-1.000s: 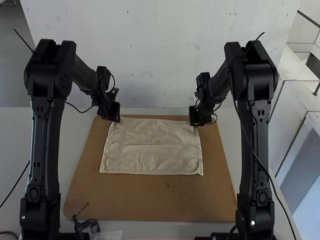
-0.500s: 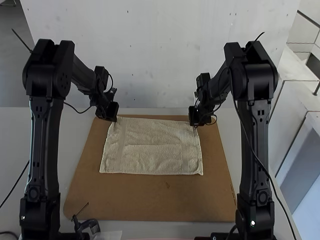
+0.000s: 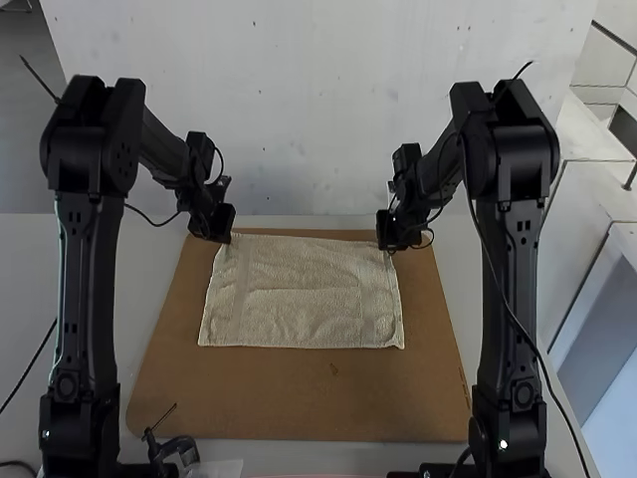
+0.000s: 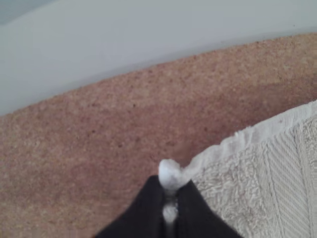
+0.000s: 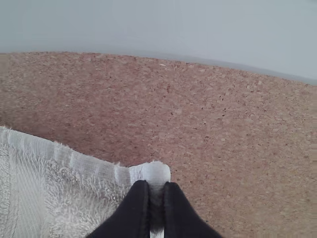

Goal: Fold the towel.

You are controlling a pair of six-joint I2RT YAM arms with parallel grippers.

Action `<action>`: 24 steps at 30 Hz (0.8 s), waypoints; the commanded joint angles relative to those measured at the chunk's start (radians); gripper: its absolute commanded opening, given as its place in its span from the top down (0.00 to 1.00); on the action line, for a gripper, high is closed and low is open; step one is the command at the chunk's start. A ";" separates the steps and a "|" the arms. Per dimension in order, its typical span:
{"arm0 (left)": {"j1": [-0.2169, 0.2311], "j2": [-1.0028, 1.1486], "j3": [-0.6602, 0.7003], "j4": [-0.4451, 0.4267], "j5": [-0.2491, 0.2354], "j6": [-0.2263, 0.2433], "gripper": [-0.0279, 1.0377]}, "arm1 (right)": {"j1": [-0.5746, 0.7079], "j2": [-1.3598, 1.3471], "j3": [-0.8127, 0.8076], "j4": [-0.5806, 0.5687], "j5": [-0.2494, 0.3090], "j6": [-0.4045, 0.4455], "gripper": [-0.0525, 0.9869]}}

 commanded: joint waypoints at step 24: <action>0.004 -0.412 -0.312 0.004 -0.015 0.026 0.96 | -0.010 -0.379 -0.216 -0.062 -0.007 0.006 0.93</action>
